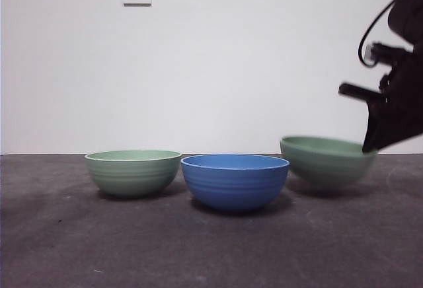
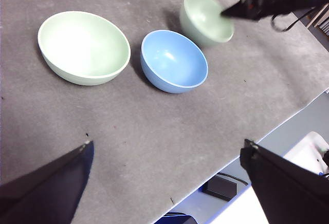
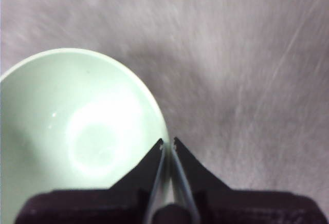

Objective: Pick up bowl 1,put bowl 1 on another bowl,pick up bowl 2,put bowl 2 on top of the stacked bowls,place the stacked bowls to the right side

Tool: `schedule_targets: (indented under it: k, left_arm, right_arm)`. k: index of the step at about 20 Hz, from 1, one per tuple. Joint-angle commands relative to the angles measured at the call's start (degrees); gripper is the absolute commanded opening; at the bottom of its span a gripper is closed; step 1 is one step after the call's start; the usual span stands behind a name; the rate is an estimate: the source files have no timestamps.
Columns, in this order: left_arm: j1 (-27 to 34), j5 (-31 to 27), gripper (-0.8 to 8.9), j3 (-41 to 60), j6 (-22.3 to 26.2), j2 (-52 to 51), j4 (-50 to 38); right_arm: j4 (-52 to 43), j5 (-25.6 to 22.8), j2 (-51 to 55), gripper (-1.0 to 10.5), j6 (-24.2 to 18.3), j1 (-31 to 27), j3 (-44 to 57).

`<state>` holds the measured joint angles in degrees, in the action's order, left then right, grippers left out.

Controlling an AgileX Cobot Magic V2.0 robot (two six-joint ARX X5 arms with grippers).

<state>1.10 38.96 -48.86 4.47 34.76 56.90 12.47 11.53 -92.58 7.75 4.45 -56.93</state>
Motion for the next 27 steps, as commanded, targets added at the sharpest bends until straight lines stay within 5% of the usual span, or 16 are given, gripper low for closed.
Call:
schedule_targets:
  k: [1, 13, 25, 27]
  left_arm:
    - [0.0, 0.0, 4.8, -0.3, -0.1, 0.0, -0.5]
    - [0.0, 0.0, 4.8, -0.3, -0.1, 0.0, -2.2]
    - [0.0, -3.3, 4.8, -0.3, -0.1, 1.1, -2.1]
    - [0.0, -4.1, 4.8, -0.3, -0.1, 2.7, -2.8]
  right_arm:
    - [1.7, 0.3, 4.6, -0.2, 0.4, 1.3, -3.0]
    - [8.2, -3.4, 4.5, -0.2, 0.1, 19.4, -6.2]
    - [9.1, -5.4, -5.0, 0.2, -1.2, 22.7, -6.2]
    - [9.5, -5.5, -5.0, 1.9, -1.2, 22.7, -6.2]
